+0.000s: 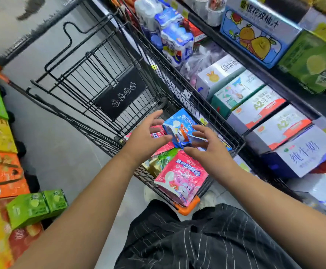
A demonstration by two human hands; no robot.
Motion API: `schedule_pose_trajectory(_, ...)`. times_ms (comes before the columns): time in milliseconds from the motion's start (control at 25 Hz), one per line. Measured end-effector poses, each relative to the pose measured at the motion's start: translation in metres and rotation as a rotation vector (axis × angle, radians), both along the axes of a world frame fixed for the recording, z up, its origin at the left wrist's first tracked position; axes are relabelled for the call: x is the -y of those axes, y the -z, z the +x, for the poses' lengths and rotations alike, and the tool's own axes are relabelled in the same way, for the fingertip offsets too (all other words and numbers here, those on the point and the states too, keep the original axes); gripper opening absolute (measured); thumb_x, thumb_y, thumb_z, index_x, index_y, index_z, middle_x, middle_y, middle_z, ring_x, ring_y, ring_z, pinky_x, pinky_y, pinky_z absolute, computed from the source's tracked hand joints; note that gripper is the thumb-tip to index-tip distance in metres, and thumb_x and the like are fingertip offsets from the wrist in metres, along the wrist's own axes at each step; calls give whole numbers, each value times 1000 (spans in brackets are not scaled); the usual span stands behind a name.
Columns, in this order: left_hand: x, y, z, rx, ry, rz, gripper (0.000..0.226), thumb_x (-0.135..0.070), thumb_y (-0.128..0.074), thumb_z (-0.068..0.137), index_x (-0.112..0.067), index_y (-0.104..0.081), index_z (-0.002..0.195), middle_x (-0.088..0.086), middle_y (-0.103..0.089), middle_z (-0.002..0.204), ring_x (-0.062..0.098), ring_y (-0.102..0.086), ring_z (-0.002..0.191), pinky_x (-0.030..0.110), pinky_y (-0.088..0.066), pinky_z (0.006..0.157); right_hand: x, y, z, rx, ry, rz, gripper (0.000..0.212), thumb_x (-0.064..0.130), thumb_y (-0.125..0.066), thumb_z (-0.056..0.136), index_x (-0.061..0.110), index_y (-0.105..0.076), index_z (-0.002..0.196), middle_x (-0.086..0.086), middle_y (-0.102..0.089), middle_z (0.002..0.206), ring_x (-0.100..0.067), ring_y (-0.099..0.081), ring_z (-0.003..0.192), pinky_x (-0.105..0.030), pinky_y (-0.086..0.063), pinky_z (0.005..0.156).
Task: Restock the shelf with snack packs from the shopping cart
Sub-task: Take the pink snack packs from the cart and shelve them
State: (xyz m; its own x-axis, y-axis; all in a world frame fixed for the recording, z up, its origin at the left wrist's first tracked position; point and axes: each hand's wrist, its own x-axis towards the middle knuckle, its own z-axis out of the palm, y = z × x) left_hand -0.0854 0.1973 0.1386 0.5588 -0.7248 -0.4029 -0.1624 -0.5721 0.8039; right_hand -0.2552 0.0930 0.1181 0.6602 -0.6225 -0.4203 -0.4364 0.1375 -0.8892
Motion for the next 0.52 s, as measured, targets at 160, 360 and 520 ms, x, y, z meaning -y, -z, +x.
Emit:
schedule_pose_trajectory(160, 9, 18, 43, -20, 87, 28, 73, -17, -76, 85, -31, -39, 146, -5, -56, 131, 12, -56, 119, 26, -49, 93, -10, 5, 27, -53, 76, 6, 62, 16, -77, 83, 31, -47, 135, 2, -52, 130, -16, -58, 112, -30, -49, 92)
schedule_pose_trajectory(360, 17, 59, 109, -60, 288, 123, 72, -20, -77, 85, -30, -40, 146, -6, -57, 127, 15, -55, 119, 30, -49, 96, -36, 38, 69, -158, 264, 7, 59, 17, -77, 83, 34, -47, 130, 0, -52, 132, -17, -57, 111, -33, -50, 93)
schedule_pose_trajectory(520, 23, 93, 142, -18, 513, 214, 74, -20, -76, 85, -28, -38, 148, -7, -55, 123, 14, -53, 120, 28, -44, 97, -64, 77, 95, -270, 358, 54, 61, 15, -77, 81, 28, -49, 134, -7, -51, 133, -22, -55, 114, -39, -49, 97)
